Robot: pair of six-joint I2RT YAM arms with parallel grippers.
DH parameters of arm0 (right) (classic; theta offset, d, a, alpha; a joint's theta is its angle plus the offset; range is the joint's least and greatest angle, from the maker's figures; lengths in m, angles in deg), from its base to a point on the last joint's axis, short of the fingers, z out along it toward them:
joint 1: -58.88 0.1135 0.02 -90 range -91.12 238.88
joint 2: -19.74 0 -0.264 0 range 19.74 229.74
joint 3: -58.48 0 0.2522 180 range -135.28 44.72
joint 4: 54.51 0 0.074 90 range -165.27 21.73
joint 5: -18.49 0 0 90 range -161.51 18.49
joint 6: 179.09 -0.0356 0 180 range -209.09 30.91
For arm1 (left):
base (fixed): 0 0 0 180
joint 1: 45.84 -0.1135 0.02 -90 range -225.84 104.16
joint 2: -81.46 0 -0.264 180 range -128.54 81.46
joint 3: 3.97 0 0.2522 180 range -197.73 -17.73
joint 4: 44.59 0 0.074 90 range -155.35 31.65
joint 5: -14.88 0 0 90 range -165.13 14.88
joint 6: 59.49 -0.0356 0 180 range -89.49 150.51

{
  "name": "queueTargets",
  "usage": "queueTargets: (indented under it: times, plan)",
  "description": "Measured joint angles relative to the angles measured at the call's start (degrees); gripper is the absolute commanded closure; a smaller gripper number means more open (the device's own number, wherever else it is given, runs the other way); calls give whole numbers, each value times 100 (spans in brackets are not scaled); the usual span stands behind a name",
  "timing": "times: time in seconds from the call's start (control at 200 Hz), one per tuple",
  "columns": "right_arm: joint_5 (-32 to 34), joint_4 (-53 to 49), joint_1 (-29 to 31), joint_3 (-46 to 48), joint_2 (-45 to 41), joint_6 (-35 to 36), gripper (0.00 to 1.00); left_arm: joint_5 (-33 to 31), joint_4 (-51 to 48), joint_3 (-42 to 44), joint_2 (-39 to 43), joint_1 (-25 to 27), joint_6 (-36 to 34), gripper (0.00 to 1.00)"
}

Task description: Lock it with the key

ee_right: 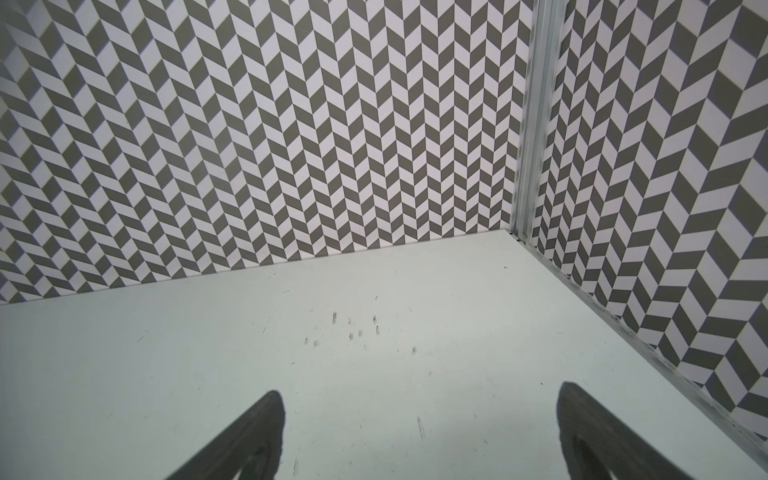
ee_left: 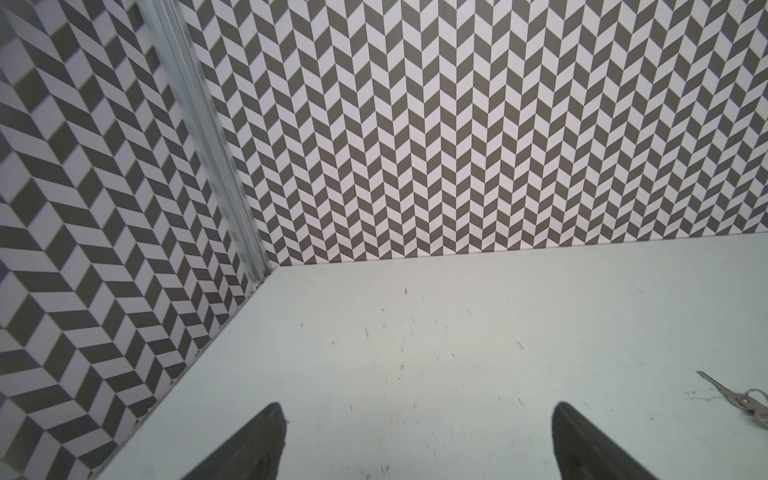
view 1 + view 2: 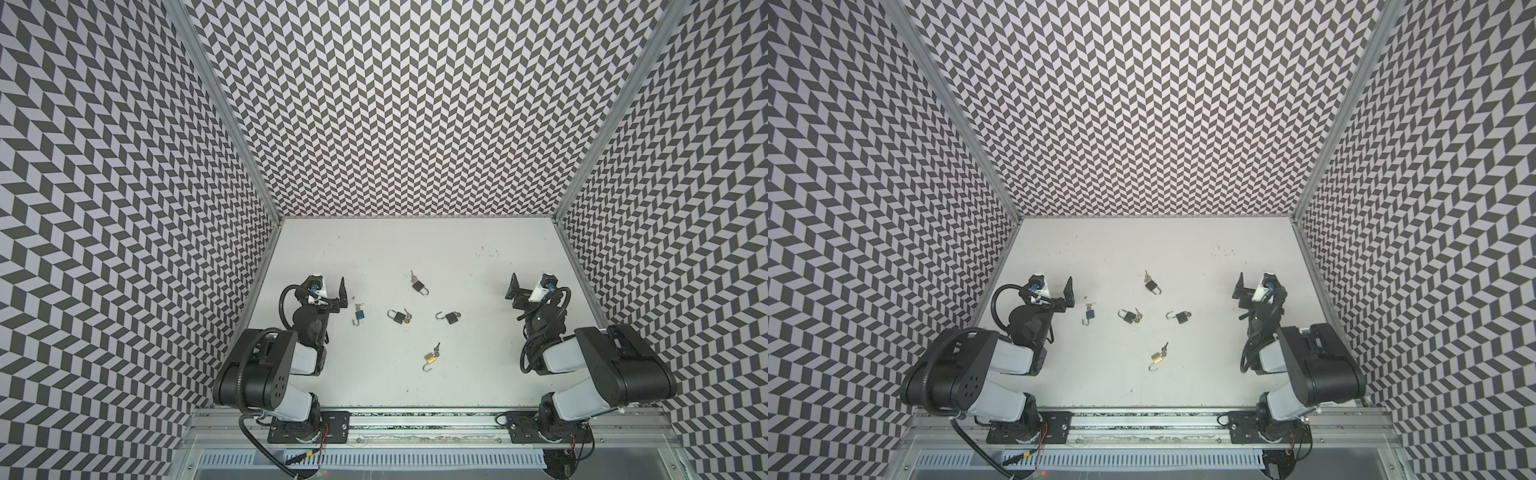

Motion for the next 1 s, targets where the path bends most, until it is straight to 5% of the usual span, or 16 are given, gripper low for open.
queueTargets:
  times: [0.27, 0.506, 0.776, 1.001]
  plan:
    - [-214, -1672, 7, -682, -1635, -431, 1, -962, -1849, -787, 1779, 927, 94, 0]
    - [-474, -3853, 4, -1744, -2085, -2203, 1, -1779, -4382, -2000, 2210, 1043, 2197, 0]
    - [-1908, -4428, 4, -1856, -2039, -3316, 0, -833, -6037, -2186, 2621, 1169, 3884, 0]
    - [-3626, -4457, 184, -2310, -1342, -3289, 2, -232, -6800, -2186, 2693, 1851, 4363, 0]
